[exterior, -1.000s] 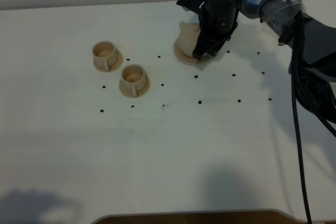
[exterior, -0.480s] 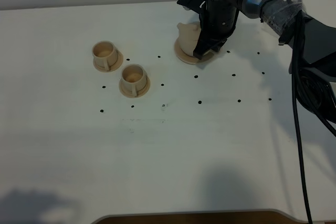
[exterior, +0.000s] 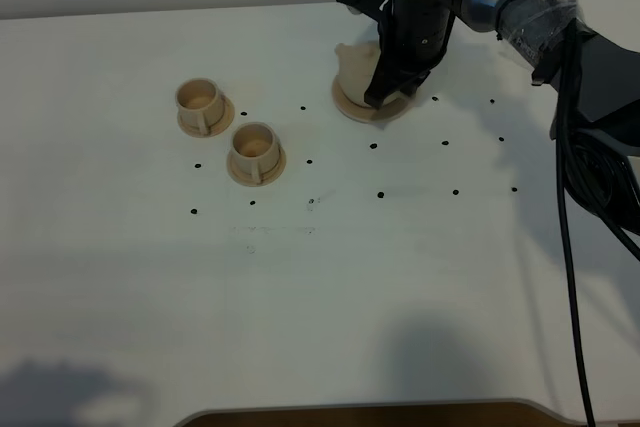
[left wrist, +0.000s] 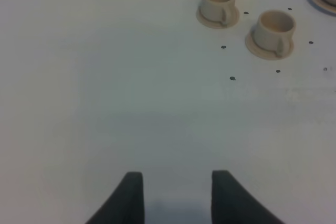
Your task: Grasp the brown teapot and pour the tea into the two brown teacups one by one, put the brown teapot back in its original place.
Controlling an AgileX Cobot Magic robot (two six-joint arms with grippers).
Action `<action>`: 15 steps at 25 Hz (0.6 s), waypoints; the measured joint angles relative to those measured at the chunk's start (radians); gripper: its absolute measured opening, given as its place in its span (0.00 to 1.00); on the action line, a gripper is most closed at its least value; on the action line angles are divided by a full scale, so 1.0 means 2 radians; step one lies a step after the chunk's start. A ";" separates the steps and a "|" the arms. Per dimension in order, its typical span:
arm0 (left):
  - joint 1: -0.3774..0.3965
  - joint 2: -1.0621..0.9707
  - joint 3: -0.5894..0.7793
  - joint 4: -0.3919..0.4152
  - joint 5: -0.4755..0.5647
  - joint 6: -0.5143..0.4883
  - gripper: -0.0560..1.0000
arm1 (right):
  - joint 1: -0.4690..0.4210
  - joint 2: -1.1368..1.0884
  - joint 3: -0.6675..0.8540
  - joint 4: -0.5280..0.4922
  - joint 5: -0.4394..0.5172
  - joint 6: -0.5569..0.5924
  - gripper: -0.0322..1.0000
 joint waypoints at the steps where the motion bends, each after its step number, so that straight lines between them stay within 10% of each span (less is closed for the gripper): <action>1: 0.000 0.000 0.000 0.000 0.000 0.000 0.37 | 0.000 0.000 -0.005 0.001 0.001 0.000 0.12; 15: 0.000 0.000 0.000 0.000 0.000 0.000 0.37 | 0.000 0.000 -0.016 0.034 0.008 0.050 0.12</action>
